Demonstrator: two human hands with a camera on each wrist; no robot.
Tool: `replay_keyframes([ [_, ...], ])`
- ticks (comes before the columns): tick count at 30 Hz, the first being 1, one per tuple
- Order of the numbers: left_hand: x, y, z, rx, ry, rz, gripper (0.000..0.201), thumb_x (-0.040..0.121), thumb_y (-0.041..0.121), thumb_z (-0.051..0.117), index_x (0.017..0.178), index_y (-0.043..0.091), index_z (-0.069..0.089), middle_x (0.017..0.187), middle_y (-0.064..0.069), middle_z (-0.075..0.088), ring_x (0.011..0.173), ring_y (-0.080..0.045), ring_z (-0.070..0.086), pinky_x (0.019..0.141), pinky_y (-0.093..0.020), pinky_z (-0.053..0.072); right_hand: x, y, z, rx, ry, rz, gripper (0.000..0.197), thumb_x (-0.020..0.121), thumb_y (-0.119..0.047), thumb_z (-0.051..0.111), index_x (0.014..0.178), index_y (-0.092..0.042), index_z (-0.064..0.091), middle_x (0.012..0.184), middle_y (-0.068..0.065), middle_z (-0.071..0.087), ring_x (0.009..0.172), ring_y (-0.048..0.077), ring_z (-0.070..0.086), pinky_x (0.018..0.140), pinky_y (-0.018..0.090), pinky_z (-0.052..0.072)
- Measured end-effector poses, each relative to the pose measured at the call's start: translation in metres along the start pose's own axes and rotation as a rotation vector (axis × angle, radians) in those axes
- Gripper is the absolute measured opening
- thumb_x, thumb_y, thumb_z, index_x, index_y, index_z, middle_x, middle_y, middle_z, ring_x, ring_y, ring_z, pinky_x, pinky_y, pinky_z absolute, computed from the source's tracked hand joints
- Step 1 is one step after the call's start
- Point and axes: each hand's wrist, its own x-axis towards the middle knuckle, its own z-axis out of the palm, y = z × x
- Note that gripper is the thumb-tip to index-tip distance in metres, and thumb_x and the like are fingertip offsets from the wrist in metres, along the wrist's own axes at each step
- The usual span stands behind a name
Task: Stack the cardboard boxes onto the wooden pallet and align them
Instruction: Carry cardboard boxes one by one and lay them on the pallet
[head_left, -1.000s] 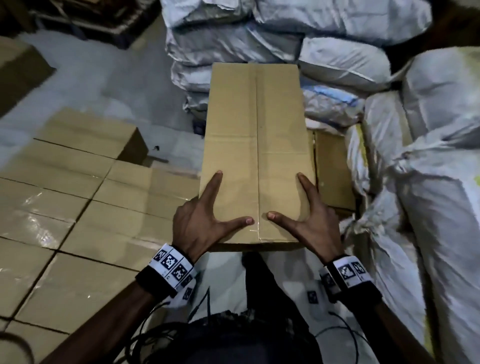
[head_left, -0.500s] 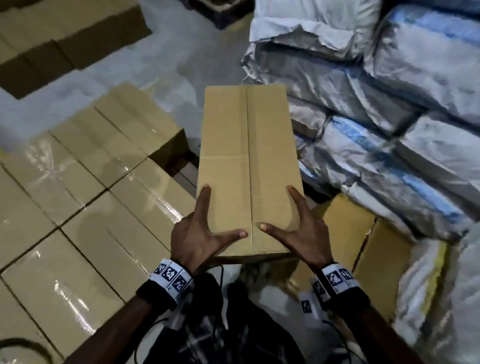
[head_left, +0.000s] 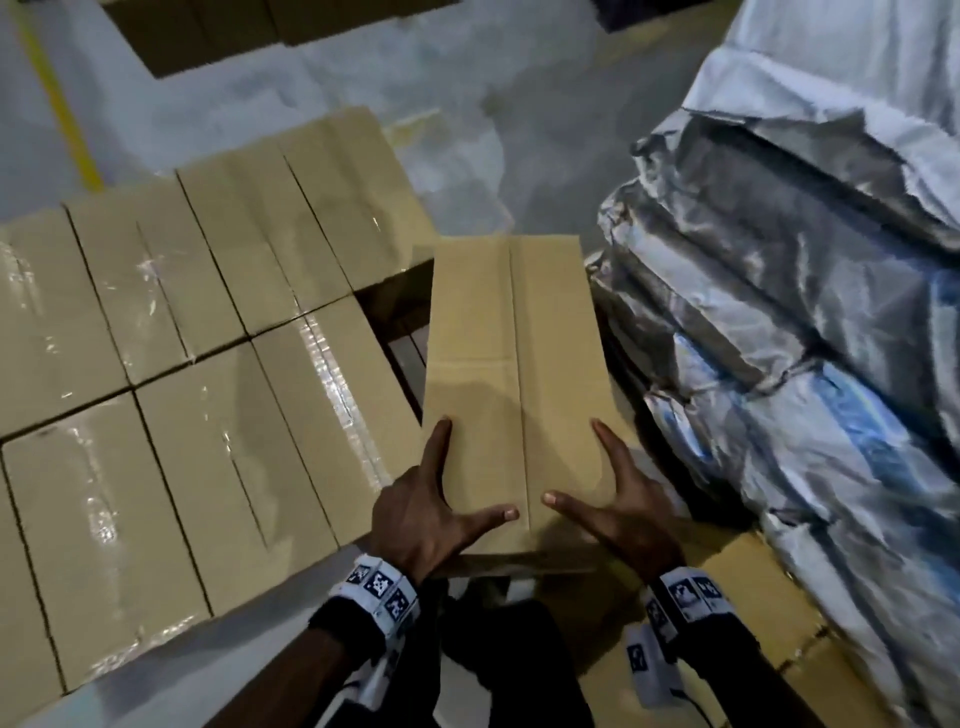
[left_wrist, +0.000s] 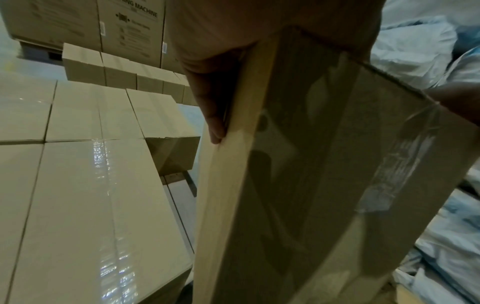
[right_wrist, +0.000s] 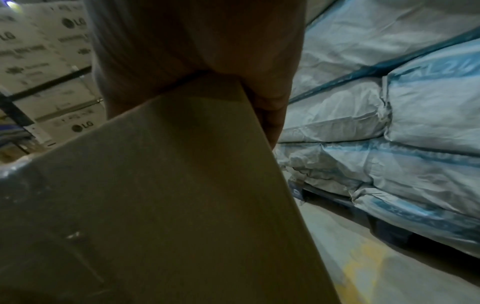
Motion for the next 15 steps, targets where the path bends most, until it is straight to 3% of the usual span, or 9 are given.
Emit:
replay_keyframes([
  [3,0.03,0.001,0.025,-0.006,0.014,-0.037,0.134,0.048,0.108,0.053,0.156,0.057,-0.005,0.121,-0.005,0.071,0.106,-0.03,0.069,0.088,-0.039,0.057,0.044,0.015,0.007,-0.092,0.009,-0.014,0.108,0.065,-0.081,0.074,0.156,-0.056,0.02,0.151,-0.003,0.054,0.137,0.033,0.049,0.109,0.045,0.042],
  [5,0.045,0.0,0.042,-0.015,0.016,-0.064,0.133,0.047,0.108,0.053,0.156,0.058,-0.005,0.119,-0.005,0.07,0.107,-0.031,0.069,0.088,-0.038,0.056,0.072,0.027,0.01,-0.16,-0.008,-0.043,0.113,0.062,-0.091,0.064,0.158,-0.054,0.018,0.121,-0.004,0.07,0.114,0.027,0.064,0.094,0.04,0.051],
  [7,0.06,-0.002,0.066,-0.03,0.022,-0.106,0.131,0.049,0.108,0.053,0.155,0.06,-0.007,0.122,-0.005,0.068,0.11,-0.031,0.068,0.089,-0.039,0.055,0.103,0.042,0.014,-0.164,-0.068,-0.026,0.118,0.056,-0.097,0.058,0.158,-0.054,0.015,0.089,-0.012,0.068,0.087,0.014,0.065,0.079,0.035,0.052],
  [8,0.069,-0.003,0.079,-0.037,0.037,-0.125,0.131,0.049,0.108,0.053,0.155,0.06,-0.007,0.123,-0.005,0.068,0.112,-0.031,0.067,0.09,-0.039,0.055,0.121,0.052,0.017,-0.164,-0.106,-0.034,0.12,0.055,-0.098,0.058,0.158,-0.054,0.014,0.085,-0.013,0.065,0.082,0.011,0.063,0.077,0.035,0.052],
  [11,0.093,-0.006,0.114,-0.056,0.081,-0.177,0.13,0.05,0.109,0.05,0.157,0.057,-0.003,0.126,-0.004,0.067,0.114,-0.029,0.066,0.093,-0.039,0.055,0.164,0.083,0.03,-0.163,-0.156,-0.131,0.119,0.055,-0.102,0.054,0.156,-0.055,0.012,0.109,-0.012,0.068,0.101,0.018,0.067,0.086,0.039,0.054],
  [15,0.118,-0.015,0.164,-0.164,0.085,-0.269,0.127,0.052,0.107,0.053,0.157,0.059,-0.001,0.133,-0.003,0.064,0.117,-0.027,0.064,0.095,-0.037,0.054,0.215,0.125,0.053,-0.187,-0.188,-0.242,0.111,0.064,-0.091,0.061,0.157,-0.05,0.018,0.137,-0.005,0.064,0.119,0.02,0.064,0.092,0.037,0.055],
])
